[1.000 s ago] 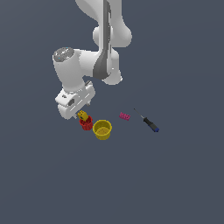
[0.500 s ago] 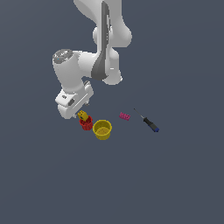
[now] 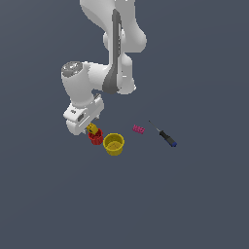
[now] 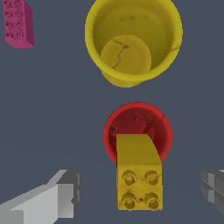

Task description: Pick up a designated object from a clutter of objects.

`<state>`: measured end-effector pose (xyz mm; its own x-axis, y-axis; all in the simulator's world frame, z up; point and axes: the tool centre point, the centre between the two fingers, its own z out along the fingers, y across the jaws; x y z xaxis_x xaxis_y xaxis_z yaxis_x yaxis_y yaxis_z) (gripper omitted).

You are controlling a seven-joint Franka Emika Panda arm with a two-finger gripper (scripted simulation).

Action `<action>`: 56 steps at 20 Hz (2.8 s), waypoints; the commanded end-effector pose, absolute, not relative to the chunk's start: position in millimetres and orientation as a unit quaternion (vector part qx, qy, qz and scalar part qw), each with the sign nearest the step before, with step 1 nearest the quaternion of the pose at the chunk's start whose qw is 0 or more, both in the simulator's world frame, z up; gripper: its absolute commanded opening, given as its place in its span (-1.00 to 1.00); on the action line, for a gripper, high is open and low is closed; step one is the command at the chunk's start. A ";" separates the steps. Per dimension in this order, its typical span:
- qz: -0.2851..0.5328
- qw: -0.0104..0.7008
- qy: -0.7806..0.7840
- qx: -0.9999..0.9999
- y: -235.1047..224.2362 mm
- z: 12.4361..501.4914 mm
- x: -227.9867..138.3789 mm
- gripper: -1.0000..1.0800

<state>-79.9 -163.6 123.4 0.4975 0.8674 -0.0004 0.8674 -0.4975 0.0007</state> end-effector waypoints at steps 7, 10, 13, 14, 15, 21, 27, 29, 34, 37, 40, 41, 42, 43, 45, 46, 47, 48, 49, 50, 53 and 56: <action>0.000 0.000 0.502 0.865 -163.7 95.0 -80.4 0.92; 0.000 0.000 0.502 0.865 -163.7 93.9 -80.4 -1.00; 0.000 0.000 0.502 0.865 -163.7 93.9 -80.4 -1.00; 0.000 0.000 0.502 0.865 -163.7 93.9 -80.4 -1.00; 0.000 0.000 0.502 0.865 -163.7 93.9 -80.4 -1.00; 0.000 0.001 0.502 0.865 -163.8 94.6 -80.0 -1.00; 0.000 0.001 0.502 0.865 -160.1 107.2 -77.7 -1.00; 0.000 0.001 0.502 0.865 -157.7 115.5 -76.2 -1.00; -0.001 0.001 0.502 0.865 -149.3 144.6 -70.9 -1.00; -0.001 0.001 0.501 0.865 -142.7 167.7 -66.6 -1.00; -0.001 0.002 0.501 0.865 -134.8 194.9 -61.5 -1.00; -0.001 0.002 0.501 0.865 -132.0 204.5 -59.7 -1.00; -0.001 0.002 0.501 0.865 -129.1 214.1 -57.8 -1.00; -0.001 0.002 0.501 0.865 -126.3 223.7 -55.9 -1.00; -0.001 0.002 0.501 0.865 -120.6 242.9 -52.1 -1.00; -0.001 0.002 0.501 0.865 -117.8 252.6 -50.2 -1.00; -0.001 0.002 0.501 0.865 -114.9 262.2 -48.2 -1.00; -0.001 0.002 0.501 0.865 -112.0 271.8 -46.2 -1.00; -0.001 0.002 0.501 0.865 -109.0 281.5 -44.1 -1.00; -0.001 0.002 0.501 0.865 -106.1 291.2 -42.0 -1.00; -0.001 0.001 0.502 0.865 -97.7 318.9 -35.8 -1.00; -0.001 0.001 0.502 0.865 -90.6 342.3 -30.1 -1.00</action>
